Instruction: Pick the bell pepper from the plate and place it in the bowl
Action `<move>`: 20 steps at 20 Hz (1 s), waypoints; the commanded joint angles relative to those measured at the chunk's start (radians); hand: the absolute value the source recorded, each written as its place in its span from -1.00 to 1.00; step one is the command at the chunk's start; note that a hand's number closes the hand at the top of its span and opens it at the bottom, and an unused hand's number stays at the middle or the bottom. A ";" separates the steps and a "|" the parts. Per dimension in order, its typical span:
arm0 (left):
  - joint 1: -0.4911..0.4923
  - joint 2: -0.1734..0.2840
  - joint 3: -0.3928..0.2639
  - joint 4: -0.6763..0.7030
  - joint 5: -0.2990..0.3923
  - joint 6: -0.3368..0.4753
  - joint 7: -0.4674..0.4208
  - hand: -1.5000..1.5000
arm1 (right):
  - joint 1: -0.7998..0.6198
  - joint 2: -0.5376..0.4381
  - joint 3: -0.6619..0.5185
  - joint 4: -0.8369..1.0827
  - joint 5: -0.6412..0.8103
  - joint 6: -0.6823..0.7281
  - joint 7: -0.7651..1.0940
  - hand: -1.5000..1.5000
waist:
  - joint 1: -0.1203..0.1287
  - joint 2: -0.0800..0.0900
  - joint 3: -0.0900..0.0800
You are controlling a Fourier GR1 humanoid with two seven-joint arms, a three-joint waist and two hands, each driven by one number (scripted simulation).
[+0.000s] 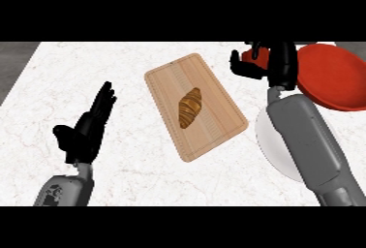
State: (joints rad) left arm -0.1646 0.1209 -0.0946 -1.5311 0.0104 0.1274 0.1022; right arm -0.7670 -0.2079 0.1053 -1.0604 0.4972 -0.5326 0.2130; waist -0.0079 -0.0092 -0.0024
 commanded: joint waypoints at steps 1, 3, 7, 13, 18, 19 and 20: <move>0.018 -0.021 -0.008 -0.008 -0.015 0.017 -0.017 0.00 | -0.059 -0.056 0.037 -0.115 0.131 0.034 0.254 1.00 | -0.005 0.000 0.001; 0.029 0.000 -0.010 -0.020 -0.006 -0.015 -0.001 0.00 | -0.096 -0.093 0.019 -0.136 0.160 0.090 0.347 1.00 | 0.001 0.002 0.001; 0.009 -0.003 0.017 0.018 0.002 -0.020 -0.036 0.00 | -0.203 -0.127 -0.020 -0.122 0.204 0.173 0.460 1.00 | 0.009 0.007 0.001; 0.015 -0.003 0.025 0.046 -0.013 -0.031 -0.078 0.00 | -0.306 -0.163 -0.068 -0.080 0.263 0.219 0.543 1.00 | 0.010 0.009 0.001; 0.019 -0.031 -0.004 0.024 -0.045 -0.007 -0.058 0.00 | -0.276 -0.235 -0.182 0.107 0.189 0.187 0.352 1.00 | 0.016 0.012 0.002; 0.046 -0.028 -0.019 -0.022 -0.034 -0.018 -0.016 0.00 | -0.326 -0.295 -0.173 0.161 0.209 0.268 0.379 1.00 | 0.024 0.012 0.002; 0.063 -0.052 -0.039 -0.020 -0.050 -0.003 -0.055 0.00 | -0.291 -0.292 -0.152 0.156 0.253 0.234 0.384 1.00 | 0.020 0.011 0.002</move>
State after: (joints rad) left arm -0.1342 0.0875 -0.1081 -1.5301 -0.0255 0.1183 0.0615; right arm -1.0573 -0.4319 -0.0378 -0.9714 0.7133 -0.3333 0.6046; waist 0.0106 0.0018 -0.0005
